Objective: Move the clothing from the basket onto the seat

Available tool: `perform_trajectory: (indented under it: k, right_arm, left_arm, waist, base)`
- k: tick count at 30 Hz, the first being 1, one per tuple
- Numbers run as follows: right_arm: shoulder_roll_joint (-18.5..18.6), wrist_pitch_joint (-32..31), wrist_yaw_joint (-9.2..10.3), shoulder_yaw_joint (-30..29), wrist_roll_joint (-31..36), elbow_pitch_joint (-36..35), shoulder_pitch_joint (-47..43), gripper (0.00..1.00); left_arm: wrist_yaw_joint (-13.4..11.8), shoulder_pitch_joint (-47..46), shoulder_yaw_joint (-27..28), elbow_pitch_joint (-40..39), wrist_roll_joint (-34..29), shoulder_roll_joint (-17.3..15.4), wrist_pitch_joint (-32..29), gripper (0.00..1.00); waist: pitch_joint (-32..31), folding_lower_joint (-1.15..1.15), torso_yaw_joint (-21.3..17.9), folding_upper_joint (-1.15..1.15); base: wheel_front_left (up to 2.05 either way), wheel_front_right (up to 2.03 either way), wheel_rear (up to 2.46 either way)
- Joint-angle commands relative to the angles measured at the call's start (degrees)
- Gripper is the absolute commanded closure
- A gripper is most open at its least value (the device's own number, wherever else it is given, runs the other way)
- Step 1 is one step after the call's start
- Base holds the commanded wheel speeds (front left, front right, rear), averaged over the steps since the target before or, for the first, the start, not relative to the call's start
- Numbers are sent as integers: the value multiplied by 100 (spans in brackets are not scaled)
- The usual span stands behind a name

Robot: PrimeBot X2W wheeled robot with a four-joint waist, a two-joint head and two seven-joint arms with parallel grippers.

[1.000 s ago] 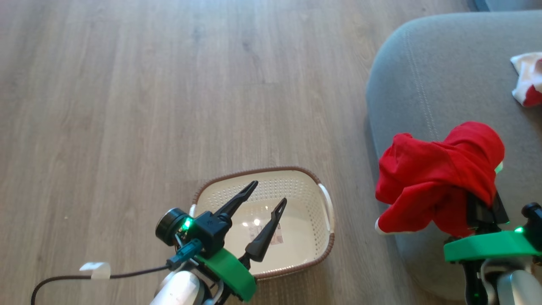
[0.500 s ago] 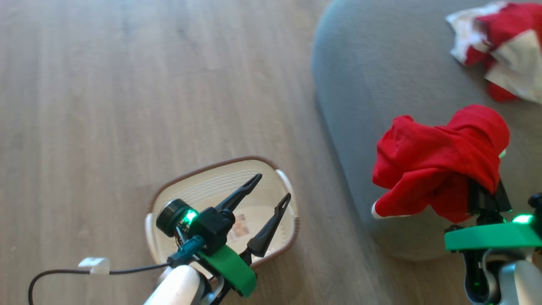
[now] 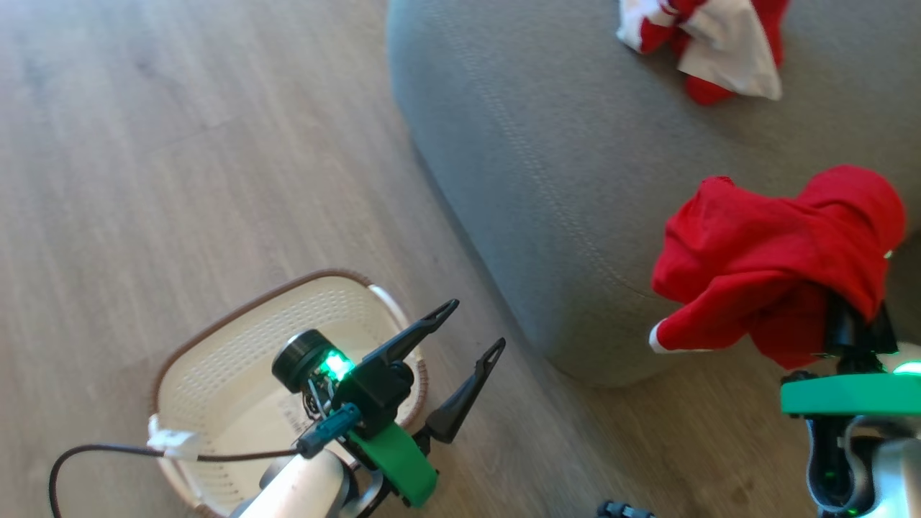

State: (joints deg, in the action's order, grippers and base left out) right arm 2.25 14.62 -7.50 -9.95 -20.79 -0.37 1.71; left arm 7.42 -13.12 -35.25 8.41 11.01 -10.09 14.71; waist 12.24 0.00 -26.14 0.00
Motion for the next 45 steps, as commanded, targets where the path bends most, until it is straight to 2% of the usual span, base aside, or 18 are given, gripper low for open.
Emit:
perform_trajectory:
  k: [1, 15, 24, 30, 37, 45]
  right_arm:
    - [63, 38, 1, 46, -67, -214, 97, 100]
    - [63, 38, 1, -194, -288, -296, -22, 100]
    - [63, 38, 1, -172, -117, -369, 197, 100]
    - [63, 38, 1, -725, 104, -471, 853, 100]
    - [68, 38, 1, -1099, 386, -576, 1899, 100]
    - [531, 38, 1, -1167, 549, -228, 3385, 100]
  left_arm:
    - [7, -215, 130, -202, -49, -62, 29, 0]
    - [7, -383, -357, -157, 25, -137, 29, 0]
    - [7, -434, -305, -188, 4, -192, 29, 0]
    - [7, -456, -324, -248, -68, -317, 29, 0]
    - [7, -612, -496, -326, -89, -644, 29, 0]
    - [7, -905, -729, -486, -72, -1022, 29, 0]
  waist:
    - [61, 0, -199, 0]
    - [184, 0, -400, 0]
    - [292, 0, -370, 0]
    - [531, 0, -206, 0]
    - [1040, 0, 19, 0]
    - [1670, 0, 236, 0]
  base:
    - [0, 0, 0]
    - [0, 0, 0]
    - [0, 0, 0]
    - [0, 0, 0]
    - [0, 0, 0]
    - [0, 0, 0]
